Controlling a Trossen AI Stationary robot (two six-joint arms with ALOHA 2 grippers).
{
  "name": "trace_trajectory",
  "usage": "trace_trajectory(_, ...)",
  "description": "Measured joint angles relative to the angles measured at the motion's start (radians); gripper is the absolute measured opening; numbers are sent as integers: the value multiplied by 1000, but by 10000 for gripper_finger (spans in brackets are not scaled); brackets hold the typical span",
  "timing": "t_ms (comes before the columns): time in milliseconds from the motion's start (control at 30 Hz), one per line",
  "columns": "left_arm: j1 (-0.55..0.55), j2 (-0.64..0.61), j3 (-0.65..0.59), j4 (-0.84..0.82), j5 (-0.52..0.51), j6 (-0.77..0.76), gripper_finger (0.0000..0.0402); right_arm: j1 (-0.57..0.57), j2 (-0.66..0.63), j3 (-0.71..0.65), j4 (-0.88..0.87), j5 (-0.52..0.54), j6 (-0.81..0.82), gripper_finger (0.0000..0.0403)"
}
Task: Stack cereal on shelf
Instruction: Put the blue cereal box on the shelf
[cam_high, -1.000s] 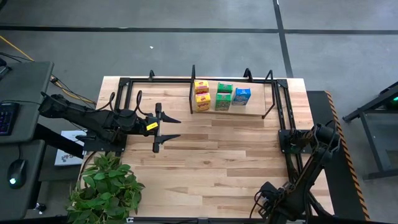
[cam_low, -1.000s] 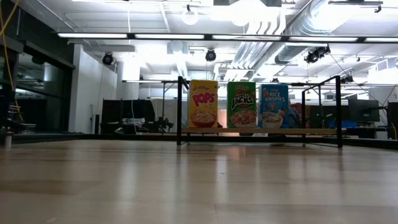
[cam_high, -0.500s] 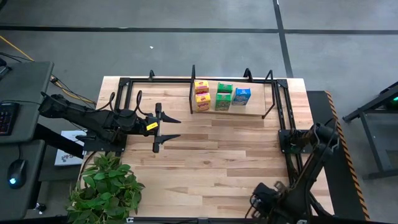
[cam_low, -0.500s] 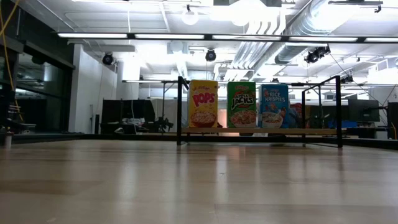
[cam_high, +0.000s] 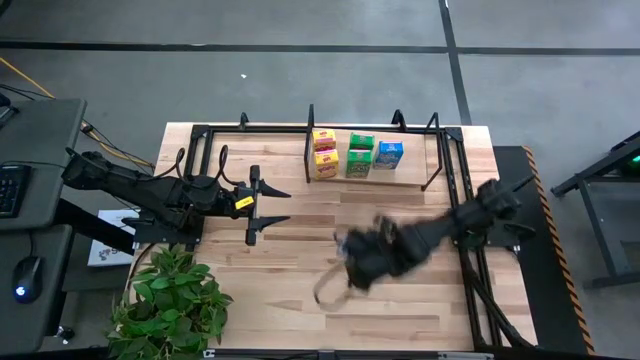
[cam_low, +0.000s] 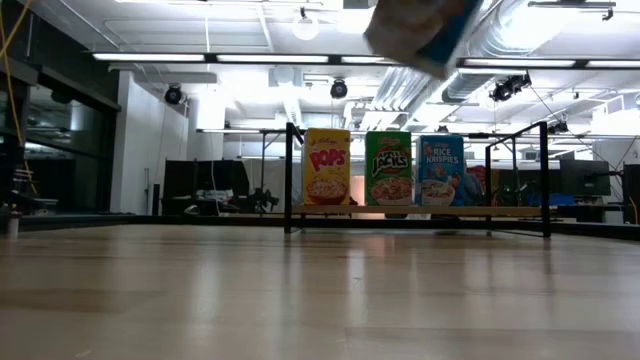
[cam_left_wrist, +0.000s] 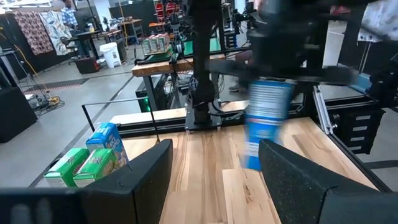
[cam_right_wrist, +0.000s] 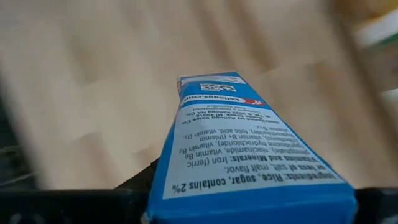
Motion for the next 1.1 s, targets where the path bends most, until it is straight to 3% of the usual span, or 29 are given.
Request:
trace_trajectory(233, 0, 0, 0, -27, 0, -15, 230, -230, -1, 45, -250, 46, -137, 151)
trace_trajectory(533, 0, 0, 0, -22, 0, -15, 230, -402, -4, -90, -243, 0, -422, 151)
trace_trajectory(667, 0, 0, 0, -13, 0, -15, 230, -457, -5, -172, -243, 28, -526, 151)
trace_trajectory(1100, 0, 0, 0, -6, 0, -15, 230, -633, -9, -369, -172, 57, -748, 151)
